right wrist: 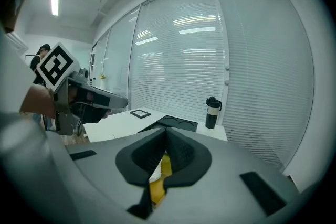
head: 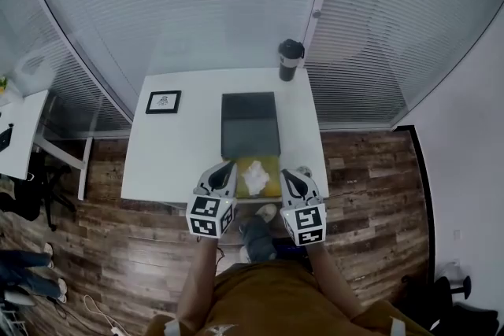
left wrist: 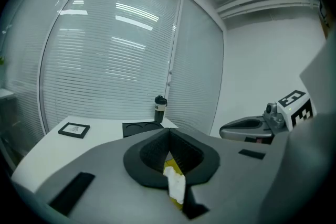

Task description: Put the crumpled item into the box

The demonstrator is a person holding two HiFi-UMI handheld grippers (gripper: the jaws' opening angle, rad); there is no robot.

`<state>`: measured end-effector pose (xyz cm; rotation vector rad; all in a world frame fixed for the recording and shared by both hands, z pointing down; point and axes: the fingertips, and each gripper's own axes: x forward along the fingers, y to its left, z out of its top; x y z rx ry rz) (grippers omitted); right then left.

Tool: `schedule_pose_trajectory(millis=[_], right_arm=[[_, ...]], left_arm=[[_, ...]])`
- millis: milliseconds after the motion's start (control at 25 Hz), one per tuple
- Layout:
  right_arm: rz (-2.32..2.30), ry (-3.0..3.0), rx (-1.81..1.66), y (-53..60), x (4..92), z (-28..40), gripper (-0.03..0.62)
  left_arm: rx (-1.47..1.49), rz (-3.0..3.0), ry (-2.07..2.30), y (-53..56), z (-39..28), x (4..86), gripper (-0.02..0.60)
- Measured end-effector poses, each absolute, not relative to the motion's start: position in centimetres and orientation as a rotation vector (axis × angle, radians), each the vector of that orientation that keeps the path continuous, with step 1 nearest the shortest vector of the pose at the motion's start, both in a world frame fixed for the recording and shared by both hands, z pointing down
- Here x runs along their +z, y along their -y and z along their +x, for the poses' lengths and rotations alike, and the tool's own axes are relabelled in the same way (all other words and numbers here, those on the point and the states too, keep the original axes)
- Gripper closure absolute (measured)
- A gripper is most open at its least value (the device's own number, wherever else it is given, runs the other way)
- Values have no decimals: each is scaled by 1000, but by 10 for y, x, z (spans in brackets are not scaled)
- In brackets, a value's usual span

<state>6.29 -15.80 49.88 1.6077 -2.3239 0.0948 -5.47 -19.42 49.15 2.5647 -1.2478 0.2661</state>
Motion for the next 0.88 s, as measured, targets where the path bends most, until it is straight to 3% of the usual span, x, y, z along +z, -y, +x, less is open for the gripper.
schedule_pose_trajectory(millis=[880], right_arm=[[1628, 2320, 72, 144, 490, 59, 583]], left_arm=[[260, 2570, 1254, 181, -63, 487, 558]])
